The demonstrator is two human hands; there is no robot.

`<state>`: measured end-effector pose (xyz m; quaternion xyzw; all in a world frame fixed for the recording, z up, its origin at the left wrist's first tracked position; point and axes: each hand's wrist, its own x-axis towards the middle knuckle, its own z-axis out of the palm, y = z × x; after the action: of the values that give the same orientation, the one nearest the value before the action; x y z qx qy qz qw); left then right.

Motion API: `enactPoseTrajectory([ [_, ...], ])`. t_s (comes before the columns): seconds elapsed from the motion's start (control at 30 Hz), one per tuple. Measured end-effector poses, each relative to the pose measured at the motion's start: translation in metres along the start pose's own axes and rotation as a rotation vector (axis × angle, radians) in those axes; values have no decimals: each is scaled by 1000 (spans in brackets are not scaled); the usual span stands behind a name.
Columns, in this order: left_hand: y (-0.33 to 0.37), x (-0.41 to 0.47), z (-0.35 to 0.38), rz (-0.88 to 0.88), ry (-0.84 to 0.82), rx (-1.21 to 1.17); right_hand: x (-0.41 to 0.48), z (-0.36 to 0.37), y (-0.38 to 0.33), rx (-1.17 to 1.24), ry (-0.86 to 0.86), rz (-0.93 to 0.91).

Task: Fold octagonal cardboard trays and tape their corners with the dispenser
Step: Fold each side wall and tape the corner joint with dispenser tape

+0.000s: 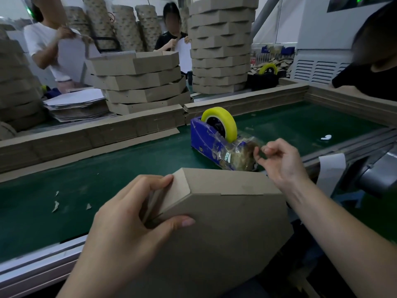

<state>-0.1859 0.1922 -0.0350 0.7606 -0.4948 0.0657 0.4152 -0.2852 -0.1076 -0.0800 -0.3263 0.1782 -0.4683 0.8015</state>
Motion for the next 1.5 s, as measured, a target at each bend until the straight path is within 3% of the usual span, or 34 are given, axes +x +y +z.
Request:
enactPoseTrajectory([
  [0.13, -1, 1, 1, 4, 9, 9, -5, -11, 7, -130, -30, -68],
  [0.2, 0, 1, 2, 23, 12, 21, -7, -22, 5, -527, -18, -125],
  [0.3, 1, 0, 2, 60, 17, 32, -9, -34, -16, -1359, 65, -232],
  [0.37, 2, -1, 2, 99, 6, 23, -18, -29, -35, -1559, 80, -330],
  [0.47, 3, -1, 1, 137, 1, -13, -44, 14, -59, -1527, -202, -528],
  [0.53, 5, 0, 1, 149, 3, -31, -66, 55, -71, -1420, -484, -554],
  [0.63, 6, -1, 0, 168, 31, -41, -95, 107, -75, -1170, -969, -310],
  [0.73, 6, -3, 0, 179, 68, -46, -102, 129, -59, -1213, -1184, -18],
  [0.9, 5, -6, -1, 180, 107, -49, -91, 132, -46, -1361, -1176, 186],
  [1.03, 4, -8, -2, 162, 137, -99, -89, 130, -47, -1385, -1160, 216],
  [1.23, 3, -8, 0, 297, 58, -42, -88, 129, -48, -1434, -1132, 225],
  [1.5, 3, -12, 5, 277, 64, -29, -87, 129, -55, -1805, -1074, 208],
])
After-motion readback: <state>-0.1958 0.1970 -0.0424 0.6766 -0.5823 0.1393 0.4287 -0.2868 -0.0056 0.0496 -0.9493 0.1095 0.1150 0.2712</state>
